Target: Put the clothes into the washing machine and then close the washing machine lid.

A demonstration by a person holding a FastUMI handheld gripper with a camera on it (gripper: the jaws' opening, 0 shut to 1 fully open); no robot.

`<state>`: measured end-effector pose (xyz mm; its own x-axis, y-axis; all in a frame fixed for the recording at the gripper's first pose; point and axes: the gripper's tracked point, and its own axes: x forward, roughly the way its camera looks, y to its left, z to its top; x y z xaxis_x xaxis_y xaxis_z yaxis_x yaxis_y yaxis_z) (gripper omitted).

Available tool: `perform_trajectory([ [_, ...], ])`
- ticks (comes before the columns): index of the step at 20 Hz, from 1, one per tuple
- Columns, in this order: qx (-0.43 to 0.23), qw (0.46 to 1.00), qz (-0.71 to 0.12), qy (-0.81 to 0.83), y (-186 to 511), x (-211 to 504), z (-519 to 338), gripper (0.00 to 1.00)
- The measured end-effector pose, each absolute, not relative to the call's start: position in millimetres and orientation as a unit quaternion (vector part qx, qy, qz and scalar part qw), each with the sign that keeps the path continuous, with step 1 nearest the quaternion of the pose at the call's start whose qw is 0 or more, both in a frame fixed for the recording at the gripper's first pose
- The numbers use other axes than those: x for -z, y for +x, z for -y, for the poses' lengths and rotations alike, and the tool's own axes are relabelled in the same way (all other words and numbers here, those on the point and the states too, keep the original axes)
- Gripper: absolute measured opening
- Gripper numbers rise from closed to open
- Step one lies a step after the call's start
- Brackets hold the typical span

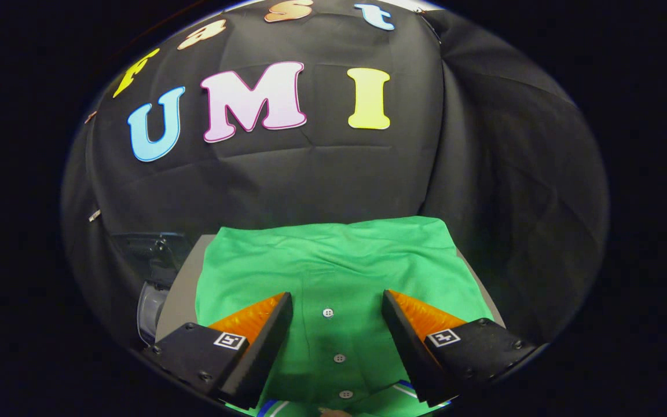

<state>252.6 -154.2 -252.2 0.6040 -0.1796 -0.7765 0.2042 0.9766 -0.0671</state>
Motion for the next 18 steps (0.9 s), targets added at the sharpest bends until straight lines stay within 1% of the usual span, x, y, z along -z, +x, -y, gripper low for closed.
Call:
perform_trajectory([
  [7, 0.105, 0.877, -0.47, -0.003, 248, 257, 155, 0.99],
  [9, 0.102, 0.87, -0.482, -0.004, 248, 258, 155, 0.97],
  [11, 0.111, 0.867, -0.486, -0.008, 251, 258, 163, 0.66],
  [14, 0.105, 0.868, -0.484, -0.015, 249, 259, 163, 0.21],
  [15, 0.107, 0.872, -0.478, -0.015, 250, 260, 163, 0.21],
  [16, 0.106, 0.874, -0.474, -0.013, 251, 259, 163, 0.05],
  [18, 0.107, 0.878, -0.467, -0.009, 250, 257, 164, 0.05],
])
